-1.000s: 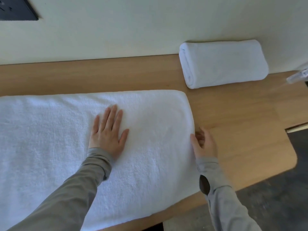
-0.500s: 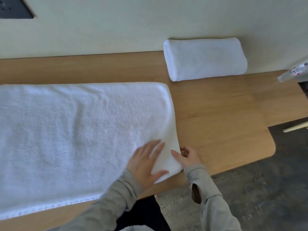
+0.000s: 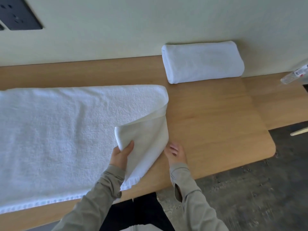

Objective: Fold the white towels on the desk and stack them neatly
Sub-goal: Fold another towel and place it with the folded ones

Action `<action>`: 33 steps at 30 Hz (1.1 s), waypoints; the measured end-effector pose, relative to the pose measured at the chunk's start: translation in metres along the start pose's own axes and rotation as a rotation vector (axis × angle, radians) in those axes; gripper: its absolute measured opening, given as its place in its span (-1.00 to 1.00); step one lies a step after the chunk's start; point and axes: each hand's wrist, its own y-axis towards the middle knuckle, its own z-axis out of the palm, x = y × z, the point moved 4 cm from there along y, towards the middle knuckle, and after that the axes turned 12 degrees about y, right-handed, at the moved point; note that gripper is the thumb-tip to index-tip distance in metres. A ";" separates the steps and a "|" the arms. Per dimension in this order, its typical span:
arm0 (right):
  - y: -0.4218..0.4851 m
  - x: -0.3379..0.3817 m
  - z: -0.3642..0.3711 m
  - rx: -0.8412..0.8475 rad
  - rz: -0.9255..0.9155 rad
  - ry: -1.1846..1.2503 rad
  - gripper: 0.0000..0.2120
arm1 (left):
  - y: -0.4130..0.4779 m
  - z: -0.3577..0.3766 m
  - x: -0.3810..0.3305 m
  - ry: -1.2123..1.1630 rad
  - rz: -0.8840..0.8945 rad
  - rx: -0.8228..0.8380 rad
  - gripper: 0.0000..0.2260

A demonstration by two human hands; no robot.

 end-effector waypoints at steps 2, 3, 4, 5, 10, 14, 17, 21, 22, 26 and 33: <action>0.004 0.004 0.011 0.053 0.019 0.039 -0.57 | 0.000 0.000 0.000 -0.036 -0.012 0.009 -0.88; 0.006 0.005 0.016 0.076 0.044 0.070 -0.54 | -0.001 0.000 0.000 -0.054 -0.024 0.007 -0.89; 0.009 0.007 0.019 0.095 0.062 0.091 -0.52 | -0.002 0.000 -0.001 -0.067 -0.027 0.001 -0.89; 0.012 0.010 0.020 0.113 0.064 0.082 -0.54 | -0.003 -0.001 -0.002 -0.088 -0.031 -0.003 -0.89; 0.018 0.031 0.021 0.263 -0.050 -0.144 -0.79 | -0.003 -0.017 -0.013 -0.156 0.025 -0.027 -0.90; 0.011 0.049 0.030 0.443 -0.113 -0.242 -0.75 | -0.008 -0.027 -0.025 -0.164 0.126 0.010 -0.90; 0.009 0.049 0.028 0.400 -0.013 -0.380 -0.69 | -0.019 -0.026 -0.032 -0.069 0.245 0.064 -0.80; 0.001 0.019 0.001 0.291 0.274 -0.415 -0.70 | -0.030 0.001 -0.015 0.222 0.332 0.150 -0.86; -0.002 0.007 -0.007 0.280 0.312 -0.431 -0.71 | -0.031 0.010 -0.007 0.301 0.360 0.194 -0.89; -0.007 -0.026 -0.030 0.211 0.206 -0.504 -0.76 | -0.030 0.052 0.022 0.833 0.778 0.334 -0.51; -0.015 -0.040 -0.045 0.044 0.079 -0.451 -0.74 | -0.030 0.068 0.054 1.366 1.019 0.202 -0.37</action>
